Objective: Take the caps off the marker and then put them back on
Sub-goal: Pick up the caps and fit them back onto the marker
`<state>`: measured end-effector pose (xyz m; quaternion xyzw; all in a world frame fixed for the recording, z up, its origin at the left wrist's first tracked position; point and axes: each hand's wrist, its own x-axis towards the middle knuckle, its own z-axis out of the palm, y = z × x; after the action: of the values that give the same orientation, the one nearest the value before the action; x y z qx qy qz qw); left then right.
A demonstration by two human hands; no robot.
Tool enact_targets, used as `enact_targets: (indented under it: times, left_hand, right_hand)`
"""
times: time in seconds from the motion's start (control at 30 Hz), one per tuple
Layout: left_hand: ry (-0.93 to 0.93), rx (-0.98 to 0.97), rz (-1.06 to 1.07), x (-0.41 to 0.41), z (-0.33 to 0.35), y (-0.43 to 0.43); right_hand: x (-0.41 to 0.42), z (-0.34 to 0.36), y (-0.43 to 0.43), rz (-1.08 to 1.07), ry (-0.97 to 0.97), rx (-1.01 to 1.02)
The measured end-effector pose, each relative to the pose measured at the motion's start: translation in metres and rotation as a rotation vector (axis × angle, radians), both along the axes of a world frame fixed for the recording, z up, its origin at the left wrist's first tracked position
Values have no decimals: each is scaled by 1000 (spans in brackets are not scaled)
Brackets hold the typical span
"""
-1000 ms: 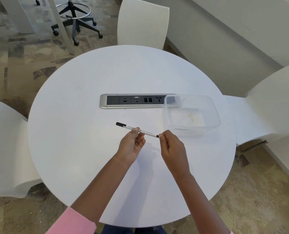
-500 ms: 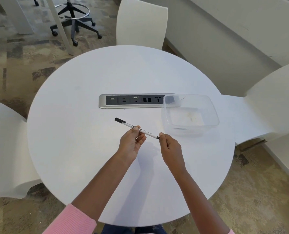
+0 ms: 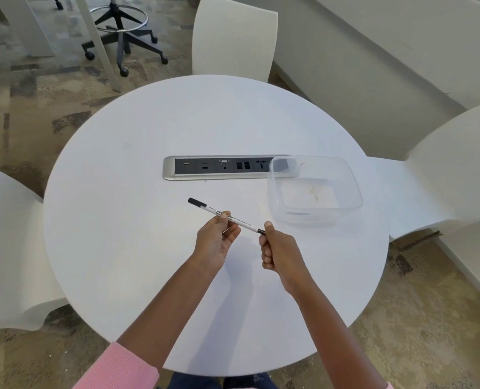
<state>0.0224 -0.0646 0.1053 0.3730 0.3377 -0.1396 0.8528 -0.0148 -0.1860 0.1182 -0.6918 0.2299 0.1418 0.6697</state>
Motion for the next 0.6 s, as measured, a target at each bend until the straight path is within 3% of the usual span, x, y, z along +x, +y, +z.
enact_targets:
  times: [0.17, 0.27, 0.43, 0.6]
  left_hand:
    - [-16, -26, 8, 1, 3, 5]
    - [-36, -39, -20, 0, 6, 7]
    - [-56, -89, -35, -2, 11, 7]
    - [-62, -71, -38, -3, 13, 5]
  right_hand:
    - [-11, -4, -2, 141, -363, -546]
    - [-13, -7, -6, 200, -487, -776]
    - [-15, -6, -7, 234, -646, -989]
    - [-16, -3, -6, 199, -710, -1022]
